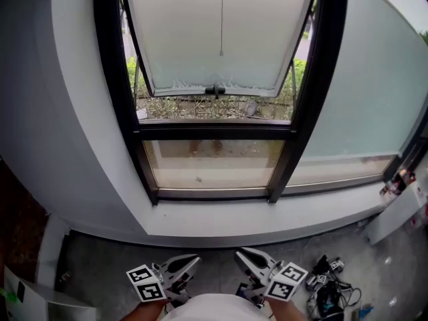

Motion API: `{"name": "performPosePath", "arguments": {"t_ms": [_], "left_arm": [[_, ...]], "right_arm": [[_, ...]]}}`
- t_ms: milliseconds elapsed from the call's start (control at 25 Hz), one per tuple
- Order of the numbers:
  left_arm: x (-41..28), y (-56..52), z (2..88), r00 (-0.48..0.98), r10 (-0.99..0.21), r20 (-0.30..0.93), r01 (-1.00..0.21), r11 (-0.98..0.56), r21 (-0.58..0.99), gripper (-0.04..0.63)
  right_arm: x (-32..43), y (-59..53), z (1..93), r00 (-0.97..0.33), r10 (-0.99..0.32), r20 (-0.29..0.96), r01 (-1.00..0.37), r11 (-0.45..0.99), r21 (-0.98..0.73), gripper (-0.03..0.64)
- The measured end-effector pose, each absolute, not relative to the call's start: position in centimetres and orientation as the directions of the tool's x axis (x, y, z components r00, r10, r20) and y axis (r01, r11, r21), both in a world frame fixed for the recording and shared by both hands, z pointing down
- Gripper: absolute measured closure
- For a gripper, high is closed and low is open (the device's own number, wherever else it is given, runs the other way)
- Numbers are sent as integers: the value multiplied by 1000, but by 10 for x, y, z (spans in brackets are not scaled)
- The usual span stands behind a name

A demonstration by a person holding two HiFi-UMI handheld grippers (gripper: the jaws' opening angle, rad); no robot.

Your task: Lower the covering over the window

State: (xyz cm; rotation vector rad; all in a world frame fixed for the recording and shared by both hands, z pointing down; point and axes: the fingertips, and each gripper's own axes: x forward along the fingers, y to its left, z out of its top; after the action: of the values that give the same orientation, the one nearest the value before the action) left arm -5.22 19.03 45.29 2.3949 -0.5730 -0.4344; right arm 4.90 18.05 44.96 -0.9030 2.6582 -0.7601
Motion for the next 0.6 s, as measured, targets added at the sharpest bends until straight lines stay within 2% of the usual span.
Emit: {"name": "performPosePath", "arguments": {"t_ms": [160, 600], "left_arm": [[-49, 191, 454, 854, -499, -149, -306, -712, 632, 574], [-28, 187, 453, 844, -520, -133, -339, -709, 619, 574]], "right_arm": [[52, 179, 448, -785, -618, -49, -503, 681, -532, 531], [78, 172, 451, -790, -612, -28, -511, 683, -522, 528]]}}
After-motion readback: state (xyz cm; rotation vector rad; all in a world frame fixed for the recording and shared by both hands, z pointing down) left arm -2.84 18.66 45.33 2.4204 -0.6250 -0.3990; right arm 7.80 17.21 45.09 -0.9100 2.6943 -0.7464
